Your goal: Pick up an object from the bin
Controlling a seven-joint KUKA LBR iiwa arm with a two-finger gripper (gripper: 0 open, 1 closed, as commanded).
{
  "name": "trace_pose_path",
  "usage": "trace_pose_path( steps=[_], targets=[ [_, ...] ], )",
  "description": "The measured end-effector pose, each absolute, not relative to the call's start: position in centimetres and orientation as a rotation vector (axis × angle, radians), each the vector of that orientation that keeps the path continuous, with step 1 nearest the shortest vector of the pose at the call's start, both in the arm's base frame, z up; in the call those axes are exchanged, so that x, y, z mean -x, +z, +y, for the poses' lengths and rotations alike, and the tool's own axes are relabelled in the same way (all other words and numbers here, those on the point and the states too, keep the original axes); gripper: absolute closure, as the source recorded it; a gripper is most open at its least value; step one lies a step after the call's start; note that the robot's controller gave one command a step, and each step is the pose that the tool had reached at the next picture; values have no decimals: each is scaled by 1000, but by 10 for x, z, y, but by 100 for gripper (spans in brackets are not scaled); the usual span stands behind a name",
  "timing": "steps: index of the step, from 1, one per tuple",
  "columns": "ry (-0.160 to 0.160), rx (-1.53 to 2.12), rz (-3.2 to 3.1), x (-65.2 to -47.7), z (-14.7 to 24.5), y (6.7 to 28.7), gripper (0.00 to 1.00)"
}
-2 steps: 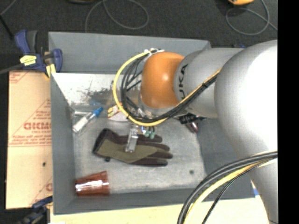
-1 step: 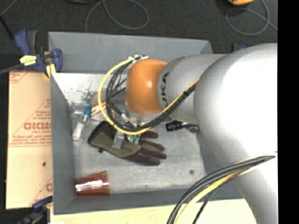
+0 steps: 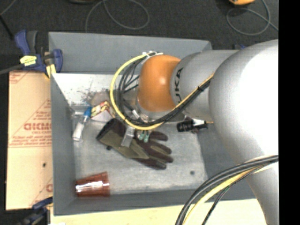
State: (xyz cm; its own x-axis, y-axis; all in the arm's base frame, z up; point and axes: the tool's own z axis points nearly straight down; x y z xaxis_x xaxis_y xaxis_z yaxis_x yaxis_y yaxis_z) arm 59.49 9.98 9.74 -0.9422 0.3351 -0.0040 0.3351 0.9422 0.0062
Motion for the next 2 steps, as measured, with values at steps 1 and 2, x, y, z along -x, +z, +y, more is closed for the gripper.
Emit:
trace_pose_path(
  steps=[1,2],
  targets=[
    [10,-564,3085,-594,93,104,100],
    [10,-584,3081,-596,85,129,100]
  ],
)
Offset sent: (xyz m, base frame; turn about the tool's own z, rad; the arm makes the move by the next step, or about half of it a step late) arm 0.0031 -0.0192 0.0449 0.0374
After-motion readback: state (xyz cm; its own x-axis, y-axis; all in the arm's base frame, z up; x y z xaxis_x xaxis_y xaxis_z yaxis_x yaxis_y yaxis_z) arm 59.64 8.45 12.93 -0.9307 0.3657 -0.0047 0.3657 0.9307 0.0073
